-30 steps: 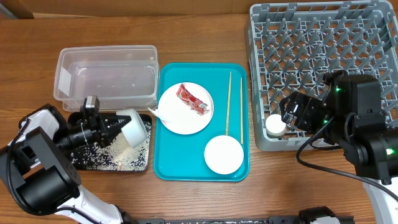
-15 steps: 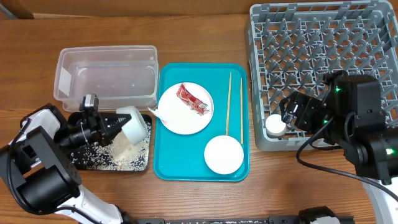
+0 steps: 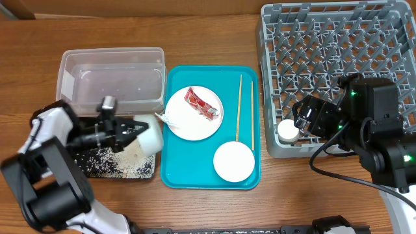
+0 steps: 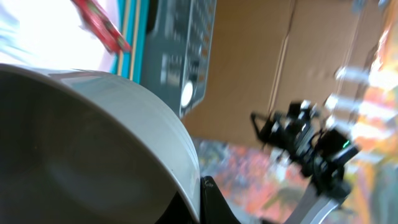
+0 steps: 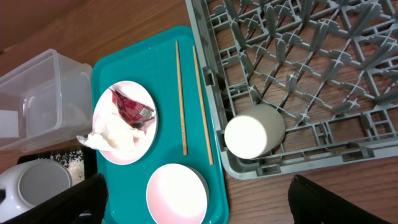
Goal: Sort waste into correct bins and load items into the dishwasher
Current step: 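Set the empty bowl back on the teal tray with left gripper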
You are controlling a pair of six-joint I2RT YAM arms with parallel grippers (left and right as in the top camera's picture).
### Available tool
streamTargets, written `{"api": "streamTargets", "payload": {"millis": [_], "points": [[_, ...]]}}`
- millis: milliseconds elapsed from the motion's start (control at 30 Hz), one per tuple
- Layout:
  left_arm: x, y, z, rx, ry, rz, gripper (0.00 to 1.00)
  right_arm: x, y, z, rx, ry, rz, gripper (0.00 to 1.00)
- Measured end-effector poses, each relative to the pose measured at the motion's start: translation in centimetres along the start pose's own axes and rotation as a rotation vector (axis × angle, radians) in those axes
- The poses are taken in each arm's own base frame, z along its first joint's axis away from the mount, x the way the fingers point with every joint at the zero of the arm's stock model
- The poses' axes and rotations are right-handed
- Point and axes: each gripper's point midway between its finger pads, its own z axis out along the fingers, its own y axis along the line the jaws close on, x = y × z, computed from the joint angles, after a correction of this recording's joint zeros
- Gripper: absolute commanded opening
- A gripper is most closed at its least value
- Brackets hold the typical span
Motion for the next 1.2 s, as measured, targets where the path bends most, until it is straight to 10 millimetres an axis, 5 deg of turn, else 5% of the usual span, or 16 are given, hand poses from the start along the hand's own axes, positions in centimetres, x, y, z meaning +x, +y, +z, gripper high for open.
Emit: {"api": "streamTargets", "payload": {"millis": [200,433,733,800,867,1033,1200], "points": [[2.6,-1.8,3.2,-0.218,0.133,0.206,0.04,-0.1,0.1,0.0,-0.002,-0.004,-0.001,0.94],[5.9,2.0,6.5,-0.812,0.215,0.199,0.04,-0.1,0.0,0.0,-0.002,-0.004,-0.001,0.94],[7.9,7.8,12.4,-1.206,0.162,0.284,0.04,-0.1,0.1,0.0,-0.002,-0.004,-0.001,0.94],[8.0,9.0,13.1,-1.246,0.161,0.285,0.18,-0.1,0.1,0.0,-0.002,-0.004,-0.001,0.94],[8.3,10.0,13.4,-1.284,0.165,0.273,0.54,-0.1,0.1,0.0,-0.002,-0.004,-0.001,0.94],[8.6,10.3,12.1,-1.355,0.158,0.22,0.61,-0.1,0.0,0.0,-0.002,-0.003,0.0,0.94],[6.5,7.3,11.5,-1.374,0.084,0.232,0.83,-0.1,0.1,0.0,-0.002,-0.004,-0.001,0.94]]}}
